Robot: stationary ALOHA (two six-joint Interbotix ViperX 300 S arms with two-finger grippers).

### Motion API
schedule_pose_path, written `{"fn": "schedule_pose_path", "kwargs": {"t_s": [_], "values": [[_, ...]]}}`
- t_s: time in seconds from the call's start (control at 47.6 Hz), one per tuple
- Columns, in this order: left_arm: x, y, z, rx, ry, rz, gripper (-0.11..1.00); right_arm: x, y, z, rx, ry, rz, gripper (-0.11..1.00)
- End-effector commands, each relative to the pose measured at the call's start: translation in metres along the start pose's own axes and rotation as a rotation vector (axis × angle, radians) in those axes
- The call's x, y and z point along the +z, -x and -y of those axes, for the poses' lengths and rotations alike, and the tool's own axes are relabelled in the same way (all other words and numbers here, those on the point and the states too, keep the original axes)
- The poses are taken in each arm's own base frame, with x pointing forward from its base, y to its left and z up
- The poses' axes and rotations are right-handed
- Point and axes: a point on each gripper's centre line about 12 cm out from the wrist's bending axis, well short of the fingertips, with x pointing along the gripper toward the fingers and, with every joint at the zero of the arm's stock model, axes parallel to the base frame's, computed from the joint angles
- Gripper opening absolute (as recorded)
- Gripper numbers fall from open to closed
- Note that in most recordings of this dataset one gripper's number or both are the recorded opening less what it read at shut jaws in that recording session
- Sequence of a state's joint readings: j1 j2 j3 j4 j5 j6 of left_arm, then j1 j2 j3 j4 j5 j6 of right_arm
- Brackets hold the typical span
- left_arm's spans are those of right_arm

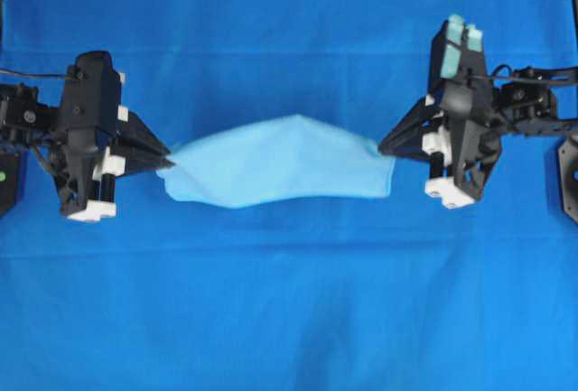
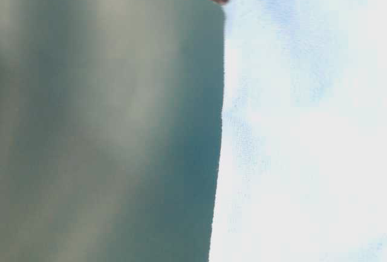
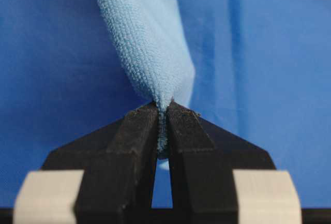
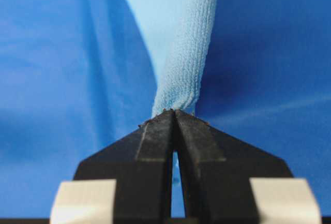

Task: Fold the light blue towel.
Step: 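Lift the strip and rotate it vertical, right gripper moving up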

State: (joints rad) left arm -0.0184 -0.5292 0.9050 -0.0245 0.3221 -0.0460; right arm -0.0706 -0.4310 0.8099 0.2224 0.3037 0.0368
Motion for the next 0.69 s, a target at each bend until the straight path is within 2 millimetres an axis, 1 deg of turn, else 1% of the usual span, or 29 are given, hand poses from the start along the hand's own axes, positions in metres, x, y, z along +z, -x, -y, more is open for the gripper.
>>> {"fn": "schedule_pose_path", "kwargs": {"t_s": [0.0, 0.084, 0.168, 0.273, 0.315, 0.378, 0.441, 0.567, 0.673], "values": [[0.009, 0.002, 0.003, -0.009, -0.005, 0.022, 0.03, 0.01, 0.006, 0.002, -0.006, -0.002, 0.036, 0.01], [0.01, -0.001, 0.006, -0.016, -0.01, 0.023, 0.03, 0.013, 0.005, 0.009, -0.024, -0.012, 0.043, 0.01], [0.014, -0.005, 0.013, -0.036, -0.012, 0.038, 0.03, 0.017, 0.004, 0.019, -0.056, -0.015, 0.057, 0.01], [0.024, -0.015, 0.032, -0.086, -0.051, 0.073, 0.03, 0.024, 0.003, 0.038, -0.108, -0.027, 0.084, 0.01], [0.028, -0.02, 0.04, -0.104, -0.069, 0.082, 0.03, 0.029, 0.002, 0.049, -0.14, -0.035, 0.1, 0.01], [0.035, -0.026, 0.053, -0.133, -0.098, 0.093, 0.03, 0.036, 0.0, 0.063, -0.178, -0.04, 0.117, 0.01], [0.046, -0.035, 0.066, -0.158, -0.117, 0.11, 0.03, 0.043, -0.001, 0.075, -0.212, -0.044, 0.128, 0.01], [0.065, -0.055, 0.084, -0.18, -0.166, 0.117, 0.03, 0.059, -0.009, 0.1, -0.273, -0.044, 0.14, 0.01], [0.082, -0.073, 0.098, -0.193, -0.236, 0.129, 0.03, 0.071, -0.015, 0.114, -0.306, -0.033, 0.142, 0.01]]}}
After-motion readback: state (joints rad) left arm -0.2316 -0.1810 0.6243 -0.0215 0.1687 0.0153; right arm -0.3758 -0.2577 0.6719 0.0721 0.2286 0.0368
